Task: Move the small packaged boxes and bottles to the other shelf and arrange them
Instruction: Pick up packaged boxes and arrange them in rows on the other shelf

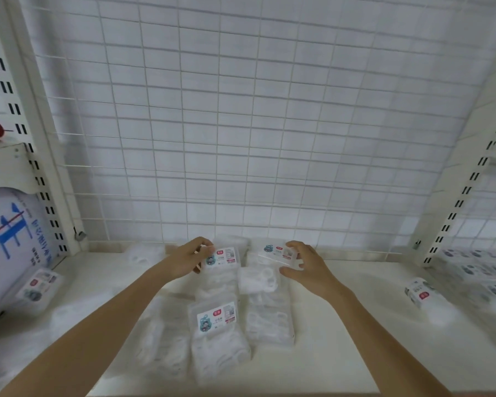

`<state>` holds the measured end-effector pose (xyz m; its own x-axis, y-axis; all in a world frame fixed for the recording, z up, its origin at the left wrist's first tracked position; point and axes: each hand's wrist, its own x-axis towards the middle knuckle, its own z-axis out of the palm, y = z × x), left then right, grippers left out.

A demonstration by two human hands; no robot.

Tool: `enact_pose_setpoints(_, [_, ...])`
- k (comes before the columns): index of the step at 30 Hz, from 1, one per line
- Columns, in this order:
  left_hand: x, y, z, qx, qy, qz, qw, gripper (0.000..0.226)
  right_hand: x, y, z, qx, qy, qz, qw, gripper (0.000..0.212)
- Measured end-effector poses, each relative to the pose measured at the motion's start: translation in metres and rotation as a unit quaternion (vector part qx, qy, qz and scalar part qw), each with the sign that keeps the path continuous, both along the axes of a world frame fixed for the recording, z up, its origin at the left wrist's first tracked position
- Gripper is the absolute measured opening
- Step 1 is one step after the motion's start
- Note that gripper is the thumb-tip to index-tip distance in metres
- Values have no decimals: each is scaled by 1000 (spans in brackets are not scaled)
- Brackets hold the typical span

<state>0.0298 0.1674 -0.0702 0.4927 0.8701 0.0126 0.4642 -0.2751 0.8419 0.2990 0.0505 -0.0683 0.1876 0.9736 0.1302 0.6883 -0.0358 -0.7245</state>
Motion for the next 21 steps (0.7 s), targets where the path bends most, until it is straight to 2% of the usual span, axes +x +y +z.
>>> enact_pose_setpoints(1, [-2, -1, -1, -17, -15, -13, 1000, 25, 0, 0, 0, -4, 5, -4, 1000, 59])
enact_pose_setpoints(3, [-8, -2, -6, -29, -11, -41, 999, 49, -2, 0, 1, -9, 21, -13, 1000, 62])
enact_pose_setpoints(5, [-10, -3, -14, 11, 26, -37, 999, 65, -4, -1, 3, -14, 37, -22, 999, 63])
enact_pose_setpoints(11, [-6, -4, -21, 133, 77, -23, 988, 64, -11, -6, 5, -12, -12, -57, 998, 65])
enact_pose_setpoints(21, [-6, -8, -4, 166, 19, -23, 986, 66, -7, -59, 4, 54, -40, -144, 987, 65])
